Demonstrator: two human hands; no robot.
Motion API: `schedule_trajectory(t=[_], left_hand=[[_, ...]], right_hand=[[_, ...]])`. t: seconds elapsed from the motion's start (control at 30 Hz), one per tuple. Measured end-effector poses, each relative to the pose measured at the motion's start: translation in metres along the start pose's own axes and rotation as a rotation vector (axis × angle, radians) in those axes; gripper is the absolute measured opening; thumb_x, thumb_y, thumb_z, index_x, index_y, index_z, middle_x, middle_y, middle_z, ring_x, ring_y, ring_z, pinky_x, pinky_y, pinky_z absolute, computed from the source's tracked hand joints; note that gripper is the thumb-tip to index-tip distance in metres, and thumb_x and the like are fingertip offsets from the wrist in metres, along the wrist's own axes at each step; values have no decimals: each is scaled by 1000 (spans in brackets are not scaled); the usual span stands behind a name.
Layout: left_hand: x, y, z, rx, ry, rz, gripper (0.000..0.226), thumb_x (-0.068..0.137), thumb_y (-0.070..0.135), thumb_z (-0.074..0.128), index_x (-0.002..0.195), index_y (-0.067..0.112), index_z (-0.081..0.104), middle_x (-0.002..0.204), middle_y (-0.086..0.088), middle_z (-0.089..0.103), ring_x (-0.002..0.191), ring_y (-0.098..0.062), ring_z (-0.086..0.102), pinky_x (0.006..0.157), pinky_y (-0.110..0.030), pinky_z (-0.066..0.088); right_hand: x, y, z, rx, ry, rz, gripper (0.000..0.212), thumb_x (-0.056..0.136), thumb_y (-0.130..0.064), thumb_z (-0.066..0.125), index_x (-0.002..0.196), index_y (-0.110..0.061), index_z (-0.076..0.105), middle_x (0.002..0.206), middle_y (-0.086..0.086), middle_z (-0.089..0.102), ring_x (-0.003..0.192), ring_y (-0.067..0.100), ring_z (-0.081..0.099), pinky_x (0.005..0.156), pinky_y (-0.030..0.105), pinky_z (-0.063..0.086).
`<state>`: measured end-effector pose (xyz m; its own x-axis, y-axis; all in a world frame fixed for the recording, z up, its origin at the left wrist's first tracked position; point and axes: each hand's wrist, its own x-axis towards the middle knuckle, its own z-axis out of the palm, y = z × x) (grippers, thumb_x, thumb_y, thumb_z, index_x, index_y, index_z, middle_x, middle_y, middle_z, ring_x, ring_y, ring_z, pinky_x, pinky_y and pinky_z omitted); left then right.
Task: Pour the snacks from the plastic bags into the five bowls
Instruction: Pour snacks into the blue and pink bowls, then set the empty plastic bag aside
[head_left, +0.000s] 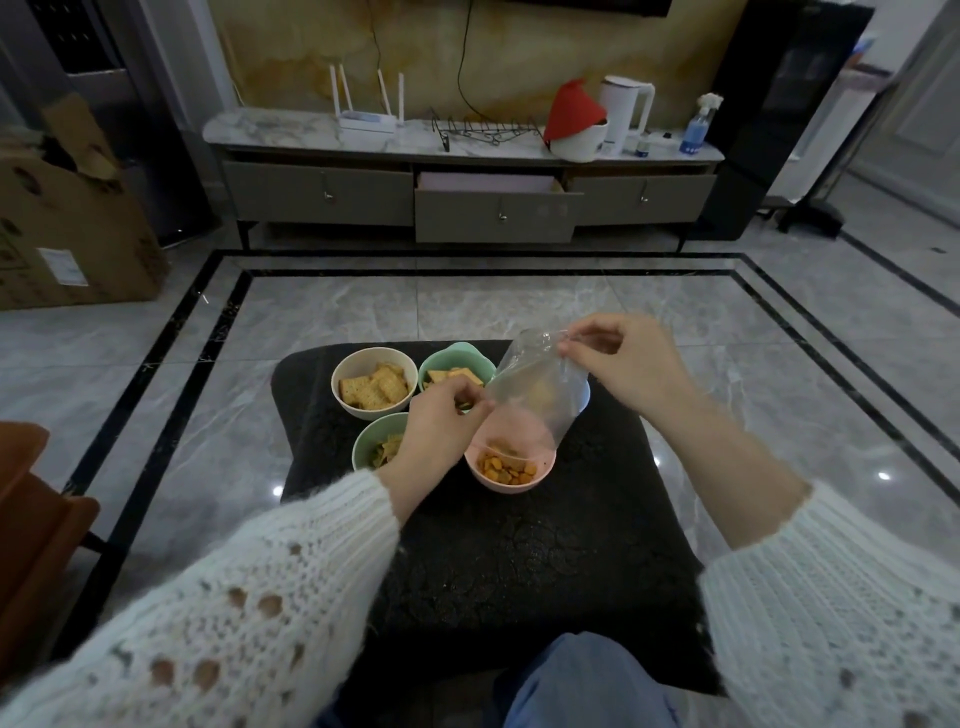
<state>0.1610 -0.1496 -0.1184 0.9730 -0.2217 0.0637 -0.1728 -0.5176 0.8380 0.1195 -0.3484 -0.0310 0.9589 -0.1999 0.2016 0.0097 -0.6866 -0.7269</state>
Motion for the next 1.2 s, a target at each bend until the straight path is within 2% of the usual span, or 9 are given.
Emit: schedule_trajectory(t=[0.1, 0.17, 0.37, 0.57, 0.7, 0.83, 0.93, 1.03, 1.2], left_hand=[[-1, -1, -1, -51, 2, -19, 12, 89, 24, 67, 79, 24, 60, 79, 3, 66, 65, -13, 65, 75, -39, 57], [-1, -2, -1, -80, -8, -27, 13, 89, 24, 67, 79, 24, 59, 78, 1, 67, 61, -13, 66, 73, -45, 58], [-3, 4, -3, -33, 73, 88, 8, 91, 23, 64, 85, 18, 61, 80, 6, 66, 70, -15, 66, 70, -43, 57], [11, 16, -5, -28, 124, 80, 4, 91, 19, 63, 89, 16, 63, 80, 5, 67, 77, -13, 65, 77, -41, 56], [24, 31, -18, -85, 131, 89, 1, 93, 22, 62, 92, 22, 62, 87, 4, 68, 79, -14, 68, 78, -37, 59], [39, 47, -35, -105, 180, 181, 3, 92, 21, 62, 90, 23, 61, 88, 4, 68, 83, -15, 67, 82, -42, 58], [41, 58, -52, -101, 246, 234, 2, 93, 19, 62, 91, 18, 61, 93, 6, 68, 87, -6, 66, 82, -32, 58], [33, 63, -76, -54, 328, 309, 2, 93, 18, 62, 94, 17, 62, 106, 6, 68, 91, 0, 63, 79, -13, 53], [7, 59, -123, 80, 428, 382, 3, 93, 19, 62, 93, 17, 63, 101, 3, 68, 89, -3, 63, 76, -6, 47]], right_hand=[[-8, 8, 3, -91, -90, 15, 58, 80, -48, 78, 132, -30, 61, 112, -19, 60, 101, 0, 57, 86, 22, 49], [-13, 18, 8, -132, -94, 28, 69, 76, -47, 81, 138, -31, 56, 117, -15, 60, 98, 0, 57, 88, 25, 50], [-16, 21, 3, -9, 194, -49, 25, 83, -26, 79, 107, -25, 70, 82, -15, 64, 70, -9, 57, 68, 5, 45], [-10, 23, 5, -115, 139, -103, 9, 86, -27, 77, 94, -24, 74, 76, -15, 63, 66, -1, 51, 65, 16, 40], [5, 13, -13, -129, 172, -88, 7, 86, -34, 75, 87, -28, 72, 73, -18, 60, 64, -2, 51, 64, 20, 43], [17, -1, -23, -14, 221, -104, 6, 87, -30, 76, 86, -24, 75, 80, -5, 70, 67, 7, 56, 68, 25, 47], [18, -12, -21, 174, 228, -81, 13, 86, -26, 77, 78, -33, 70, 76, -11, 70, 69, 9, 63, 71, 25, 51], [15, -21, -10, 270, 205, -57, 8, 87, -25, 76, 82, -28, 71, 81, 2, 75, 73, 14, 71, 68, 23, 55], [3, -48, 17, 511, 97, -23, 4, 91, -23, 73, 88, -22, 74, 80, -1, 77, 78, 11, 74, 67, 23, 57]])
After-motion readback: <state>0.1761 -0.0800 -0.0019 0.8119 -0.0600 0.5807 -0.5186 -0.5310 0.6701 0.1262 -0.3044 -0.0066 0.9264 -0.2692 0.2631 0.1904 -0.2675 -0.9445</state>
